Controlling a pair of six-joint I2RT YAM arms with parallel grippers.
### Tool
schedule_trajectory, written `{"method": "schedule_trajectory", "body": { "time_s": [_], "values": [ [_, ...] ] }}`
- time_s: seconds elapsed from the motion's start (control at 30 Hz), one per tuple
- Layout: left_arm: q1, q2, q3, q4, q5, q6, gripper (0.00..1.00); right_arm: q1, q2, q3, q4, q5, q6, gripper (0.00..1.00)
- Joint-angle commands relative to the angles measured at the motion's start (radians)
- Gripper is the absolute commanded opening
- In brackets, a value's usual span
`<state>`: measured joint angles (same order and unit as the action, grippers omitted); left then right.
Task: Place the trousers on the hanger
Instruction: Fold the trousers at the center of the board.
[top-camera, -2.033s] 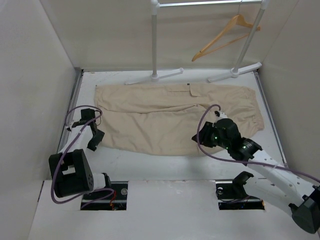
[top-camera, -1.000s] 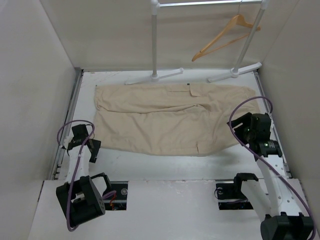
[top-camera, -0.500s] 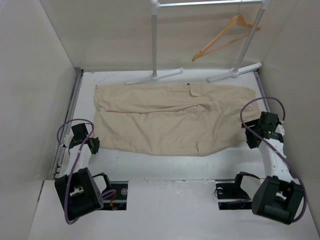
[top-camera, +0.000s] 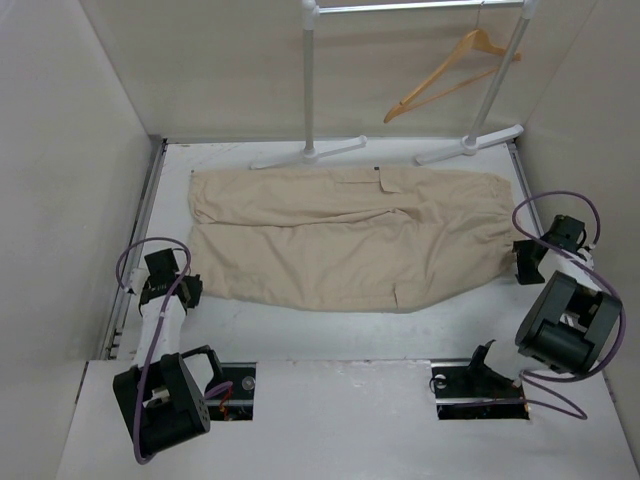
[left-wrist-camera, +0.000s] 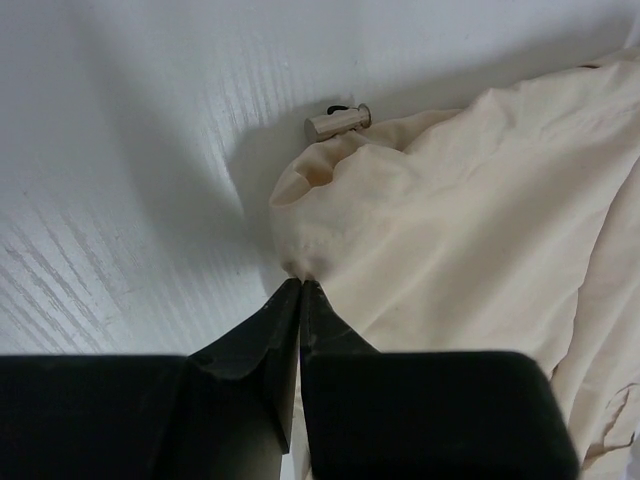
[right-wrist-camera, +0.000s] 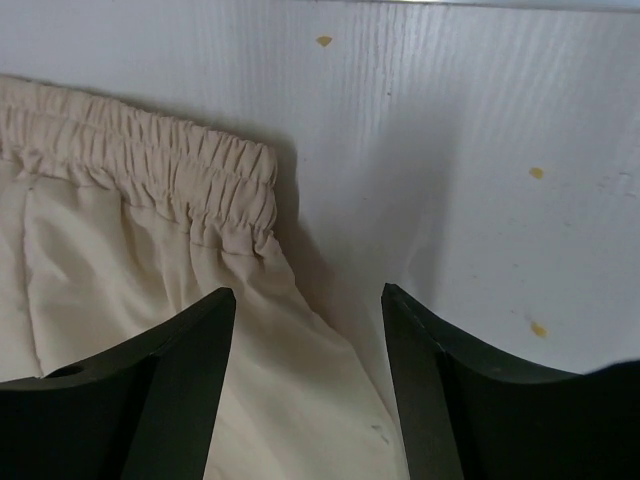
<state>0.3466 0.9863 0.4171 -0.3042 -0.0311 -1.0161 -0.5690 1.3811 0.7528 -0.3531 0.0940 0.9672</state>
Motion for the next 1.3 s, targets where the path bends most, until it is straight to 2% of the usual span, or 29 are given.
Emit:
{"method": "schedule_trajectory", "body": {
  "time_s": [0.0, 0.1, 0.27, 0.37, 0.57, 0.7, 0.83, 0.93, 1.0, 1.17, 1.27],
  "values": [
    [-0.004, -0.005, -0.006, 0.007, 0.002, -0.006, 0.02, -0.009, 0.048, 0.023, 0.140, -0.094, -0.012, 0.65],
    [0.001, -0.011, -0.006, -0.007, 0.005, -0.003, 0.01, -0.006, 0.101, 0.042, 0.152, -0.120, -0.007, 0.56],
    [0.031, -0.038, 0.018, -0.050, -0.009, 0.001, 0.00, 0.001, 0.119, 0.045, 0.120, -0.083, 0.022, 0.15],
    [0.062, -0.077, 0.072, -0.111, -0.052, 0.019, 0.00, 0.001, 0.031, 0.014, 0.050, 0.008, 0.042, 0.04],
    [0.077, -0.121, 0.196, -0.205, -0.115, 0.004, 0.00, 0.034, -0.138, 0.006, -0.206, 0.188, 0.125, 0.00],
    [0.110, -0.167, 0.253, -0.298, -0.119, 0.010, 0.00, 0.044, -0.237, 0.049, -0.340, 0.225, 0.113, 0.00],
    [0.088, -0.209, 0.294, -0.409, -0.170, 0.027, 0.00, 0.122, -0.330, 0.083, -0.490, 0.331, 0.099, 0.00],
    [0.035, -0.210, 0.377, -0.463, -0.307, 0.085, 0.00, 0.177, -0.392, 0.105, -0.517, 0.433, 0.036, 0.00],
    [0.003, -0.180, 0.416, -0.449, -0.346, 0.094, 0.00, 0.198, -0.395, 0.115, -0.489, 0.455, 0.024, 0.00],
    [0.001, -0.020, 0.506, -0.363, -0.268, 0.080, 0.00, 0.182, -0.332, 0.181, -0.397, 0.377, -0.031, 0.00],
    [-0.013, 0.061, 0.575, -0.314, -0.289, 0.063, 0.00, 0.175, -0.265, 0.273, -0.373, 0.356, -0.050, 0.00]
  ]
}}
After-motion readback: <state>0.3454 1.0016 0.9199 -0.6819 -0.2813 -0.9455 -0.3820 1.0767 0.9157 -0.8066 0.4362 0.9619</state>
